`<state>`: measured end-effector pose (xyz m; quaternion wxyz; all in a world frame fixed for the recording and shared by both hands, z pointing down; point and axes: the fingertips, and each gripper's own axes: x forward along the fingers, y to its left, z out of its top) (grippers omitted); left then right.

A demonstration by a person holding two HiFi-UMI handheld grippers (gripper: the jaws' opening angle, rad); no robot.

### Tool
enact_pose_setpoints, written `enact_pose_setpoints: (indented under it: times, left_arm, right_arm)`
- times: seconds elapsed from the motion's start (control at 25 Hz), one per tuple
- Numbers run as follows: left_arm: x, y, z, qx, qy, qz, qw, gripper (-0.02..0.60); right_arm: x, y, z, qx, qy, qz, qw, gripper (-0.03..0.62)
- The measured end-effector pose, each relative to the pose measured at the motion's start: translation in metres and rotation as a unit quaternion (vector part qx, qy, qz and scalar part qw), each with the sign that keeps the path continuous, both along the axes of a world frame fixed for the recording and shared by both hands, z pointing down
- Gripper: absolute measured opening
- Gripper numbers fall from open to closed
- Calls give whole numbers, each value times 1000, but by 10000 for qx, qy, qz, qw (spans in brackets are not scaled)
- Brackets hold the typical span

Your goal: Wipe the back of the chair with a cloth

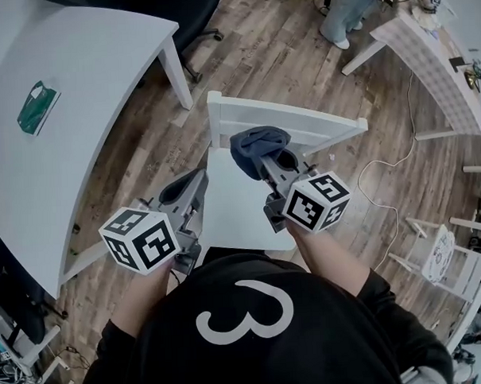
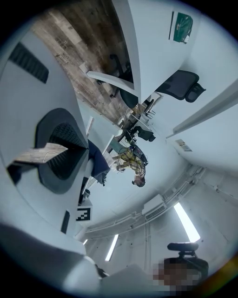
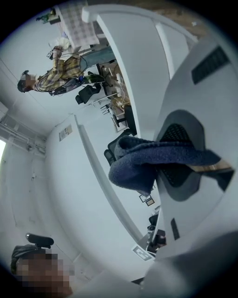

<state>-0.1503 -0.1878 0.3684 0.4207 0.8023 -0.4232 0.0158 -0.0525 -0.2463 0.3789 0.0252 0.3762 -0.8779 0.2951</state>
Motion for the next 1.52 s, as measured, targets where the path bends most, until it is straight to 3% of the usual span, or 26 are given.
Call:
enact_pose_setpoints:
  times: [0.72,1.52]
  left_arm:
    - [-47,-15,20,-245,-1,-41,9997,14]
    - [-46,-11,22,-243,-87,-2,9997,14]
  right_arm:
    - [-45,-59,55,-169,386,649,9970,51]
    - [-31,-61,61,-78,811,904,9926,51]
